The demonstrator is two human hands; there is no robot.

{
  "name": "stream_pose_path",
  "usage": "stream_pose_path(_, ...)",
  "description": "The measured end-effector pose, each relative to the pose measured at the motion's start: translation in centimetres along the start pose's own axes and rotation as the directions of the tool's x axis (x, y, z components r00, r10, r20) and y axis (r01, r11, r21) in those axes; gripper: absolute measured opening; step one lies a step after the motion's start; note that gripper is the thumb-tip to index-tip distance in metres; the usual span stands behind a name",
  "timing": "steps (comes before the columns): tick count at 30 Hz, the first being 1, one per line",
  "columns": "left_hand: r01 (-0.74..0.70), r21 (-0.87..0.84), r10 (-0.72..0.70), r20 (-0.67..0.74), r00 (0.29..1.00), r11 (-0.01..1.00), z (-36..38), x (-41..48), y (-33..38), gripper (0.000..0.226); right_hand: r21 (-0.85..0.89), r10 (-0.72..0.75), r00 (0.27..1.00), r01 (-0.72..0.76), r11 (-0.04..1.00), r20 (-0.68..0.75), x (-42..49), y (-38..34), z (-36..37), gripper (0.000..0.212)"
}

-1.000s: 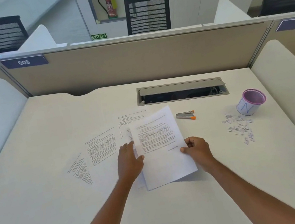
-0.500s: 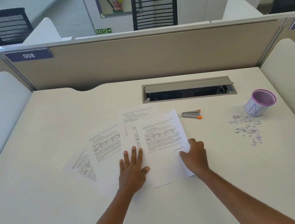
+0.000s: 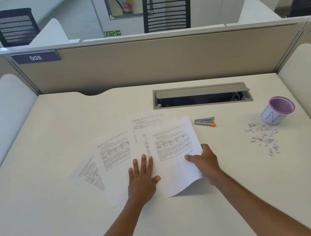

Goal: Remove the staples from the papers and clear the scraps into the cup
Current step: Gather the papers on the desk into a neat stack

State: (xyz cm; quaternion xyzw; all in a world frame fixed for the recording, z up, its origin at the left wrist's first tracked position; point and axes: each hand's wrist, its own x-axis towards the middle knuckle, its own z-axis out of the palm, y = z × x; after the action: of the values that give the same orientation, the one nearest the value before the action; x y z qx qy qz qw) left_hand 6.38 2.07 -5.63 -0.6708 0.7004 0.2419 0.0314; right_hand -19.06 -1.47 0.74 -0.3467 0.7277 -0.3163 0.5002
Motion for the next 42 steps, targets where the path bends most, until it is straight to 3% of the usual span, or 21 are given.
stream_pose_path(5, 0.002, 0.009, -0.002, 0.003, 1.000, 1.000, -0.1, -0.1, 0.1, 0.077, 0.155, 0.047, 0.986, -0.072, 0.985, 0.158, 1.1, -0.2, -0.2, 0.034)
stream_pose_path(11, -0.007, 0.014, 0.007, 0.017, 1.000, 1.000, -0.5, -0.3, 0.2, 0.078, -0.126, 0.010, 0.997, 0.000, 0.992, 0.077, 1.5, -0.7, -1.6, 0.018)
stream_pose_path(15, -0.016, 0.001, 0.016, 0.004, 1.000, 1.000, -0.8, -0.5, 0.1, 0.079, -0.187, -0.020, 0.995, 0.038, 0.982, 0.101, 1.0, -0.3, -2.6, 0.022)
stream_pose_path(21, 0.066, -0.303, -0.105, -0.114, 0.988, 0.951, -2.0, -0.8, 1.0, 0.085, -0.044, -0.112, 0.987, 0.118, 0.992, 0.112, -0.4, 0.0, -5.1, 0.025)
stream_pose_path(24, 0.050, -0.542, -0.143, -0.130, 0.981, 0.839, -4.3, -1.2, 2.7, 0.081, 0.070, -0.154, 0.981, 0.146, 0.987, 0.119, -1.1, -0.1, -6.6, 0.027)
stream_pose_path(26, -0.022, -0.758, -0.122, -0.134, 0.983, 0.652, -6.4, -1.4, 4.1, 0.062, 0.137, -0.183, 0.976, 0.166, 0.977, 0.118, -1.5, -0.4, -7.3, 0.029)
stream_pose_path(28, -0.054, -0.913, -0.122, -0.113, 0.986, 0.404, -8.2, -1.4, 5.7, 0.045, 0.196, -0.205, 0.972, 0.181, 0.964, 0.113, -1.8, -0.8, -7.8, 0.030)
stream_pose_path(31, -0.096, -0.985, -0.143, -0.117, 0.983, 0.145, -9.7, -1.2, 7.4, 0.044, 0.271, -0.221, 0.967, 0.181, 0.946, 0.125, -2.1, -1.5, -8.2, 0.033)
stream_pose_path(34, -0.153, -0.984, -0.125, -0.164, 0.978, 0.093, -10.5, -1.2, 8.7, 0.045, 0.288, -0.249, 0.961, 0.206, 0.935, 0.121, -2.0, -2.2, -8.9, 0.037)
stream_pose_path(42, -0.181, -0.967, -0.182, -0.214, 0.960, 0.180, -10.4, -1.6, 10.0, 0.039, 0.340, -0.340, 0.937, 0.293, 0.894, 0.086, -1.8, -3.5, -10.2, 0.045)
